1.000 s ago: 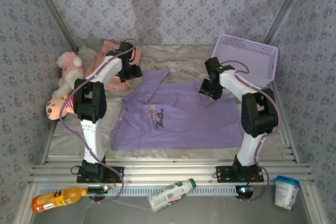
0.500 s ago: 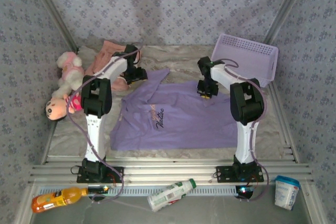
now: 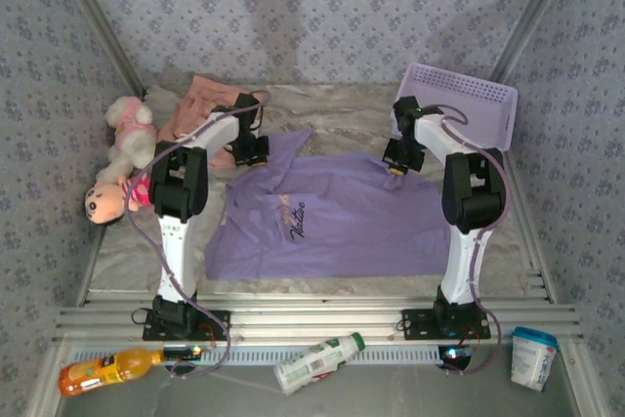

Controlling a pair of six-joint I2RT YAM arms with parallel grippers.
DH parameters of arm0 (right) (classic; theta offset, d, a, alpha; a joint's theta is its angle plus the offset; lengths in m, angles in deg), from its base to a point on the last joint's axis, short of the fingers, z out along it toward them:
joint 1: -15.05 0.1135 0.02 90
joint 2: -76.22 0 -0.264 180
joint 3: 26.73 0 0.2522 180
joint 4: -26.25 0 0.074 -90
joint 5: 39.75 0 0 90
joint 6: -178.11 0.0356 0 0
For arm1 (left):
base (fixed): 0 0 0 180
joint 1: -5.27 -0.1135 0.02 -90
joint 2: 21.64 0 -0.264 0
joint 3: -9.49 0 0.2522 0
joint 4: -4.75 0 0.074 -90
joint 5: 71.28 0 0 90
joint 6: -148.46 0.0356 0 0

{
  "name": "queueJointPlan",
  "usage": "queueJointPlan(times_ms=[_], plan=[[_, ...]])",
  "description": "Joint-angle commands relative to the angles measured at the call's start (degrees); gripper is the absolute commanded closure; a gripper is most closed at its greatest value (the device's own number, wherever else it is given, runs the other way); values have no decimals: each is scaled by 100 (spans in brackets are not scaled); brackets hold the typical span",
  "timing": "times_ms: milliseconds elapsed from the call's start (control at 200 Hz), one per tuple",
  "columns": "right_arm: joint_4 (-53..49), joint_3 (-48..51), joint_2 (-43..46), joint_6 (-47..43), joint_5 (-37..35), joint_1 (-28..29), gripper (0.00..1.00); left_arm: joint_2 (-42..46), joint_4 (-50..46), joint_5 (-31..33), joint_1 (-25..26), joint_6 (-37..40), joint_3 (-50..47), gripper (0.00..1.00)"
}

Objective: Fold and stack the mixed laundry pile

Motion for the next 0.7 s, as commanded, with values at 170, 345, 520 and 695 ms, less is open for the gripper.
queueJointPlan(times_ms=[170, 345, 520, 695], plan=[[-120, 56, 192, -42, 47, -387, 100, 880, -425, 345, -449, -679, -553, 100], [-70, 79, 210, 2, 36, -565, 100, 892, -600, 437, -622, -688, -520, 96], [-3, -19, 181, 18, 79, -714, 100, 876, -773, 839, -649, -754, -416, 100], [38, -48, 175, 17, 163, -757, 100, 1018, -1134, 1458, -830, -895, -556, 97]])
